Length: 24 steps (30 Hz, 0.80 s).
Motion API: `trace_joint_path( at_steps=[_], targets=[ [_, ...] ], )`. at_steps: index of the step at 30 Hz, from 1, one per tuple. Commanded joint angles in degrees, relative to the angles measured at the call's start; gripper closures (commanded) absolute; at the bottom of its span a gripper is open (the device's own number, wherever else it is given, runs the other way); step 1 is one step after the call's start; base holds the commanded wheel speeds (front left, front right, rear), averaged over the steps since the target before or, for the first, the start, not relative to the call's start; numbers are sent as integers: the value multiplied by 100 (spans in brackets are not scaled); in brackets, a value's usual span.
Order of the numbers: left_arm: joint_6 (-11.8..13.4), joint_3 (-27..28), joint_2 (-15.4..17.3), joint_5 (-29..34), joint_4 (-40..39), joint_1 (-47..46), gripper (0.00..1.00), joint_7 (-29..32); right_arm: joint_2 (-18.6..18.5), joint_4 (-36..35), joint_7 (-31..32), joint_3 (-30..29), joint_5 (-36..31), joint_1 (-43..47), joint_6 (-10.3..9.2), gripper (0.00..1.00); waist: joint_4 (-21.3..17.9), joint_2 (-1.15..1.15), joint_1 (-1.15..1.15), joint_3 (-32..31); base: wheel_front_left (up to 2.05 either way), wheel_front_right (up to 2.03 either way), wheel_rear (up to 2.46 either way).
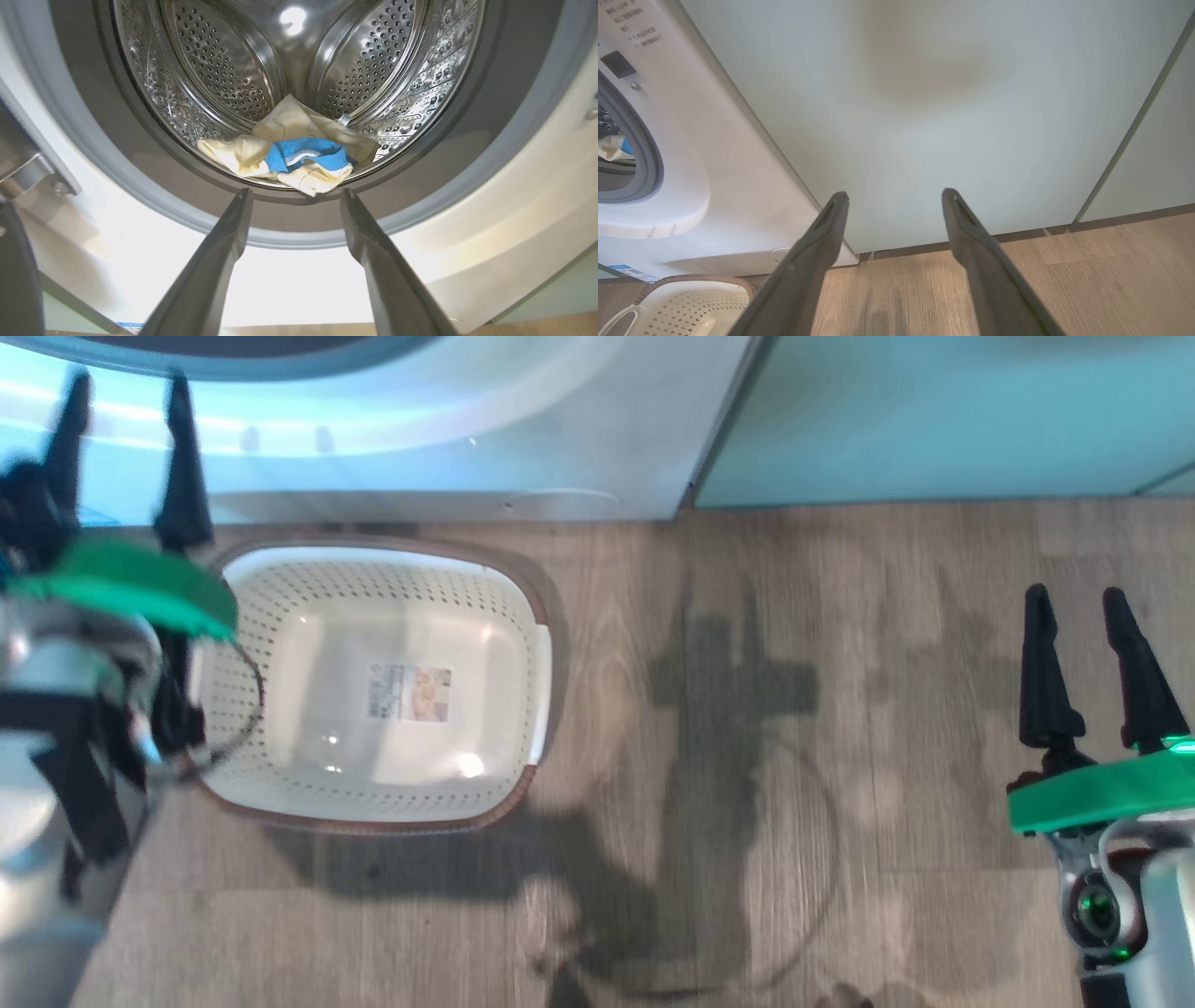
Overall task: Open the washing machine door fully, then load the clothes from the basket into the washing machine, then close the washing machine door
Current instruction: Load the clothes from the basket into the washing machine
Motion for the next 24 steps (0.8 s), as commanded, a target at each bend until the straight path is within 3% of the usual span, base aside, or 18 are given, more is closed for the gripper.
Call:
trace_joint_path(
  at_steps=[1,13,24],
  targets=[
    [112,305,247,-3,-317,129,0,-46,-78,-230,42,71,-73,110,-16,0,116,0,1,-160,0,0,0],
    [666,210,-33,-12,-1420,1811,0,-40,-200,-499,369,90,-230,282,-16,0,395,0,1,-629,0,0,0],
    [787,42,-221,-50,-1717,2438,0,-51,-249,-559,505,138,-256,445,-16,0,558,0,1,-940,0,0,0]
  ],
)
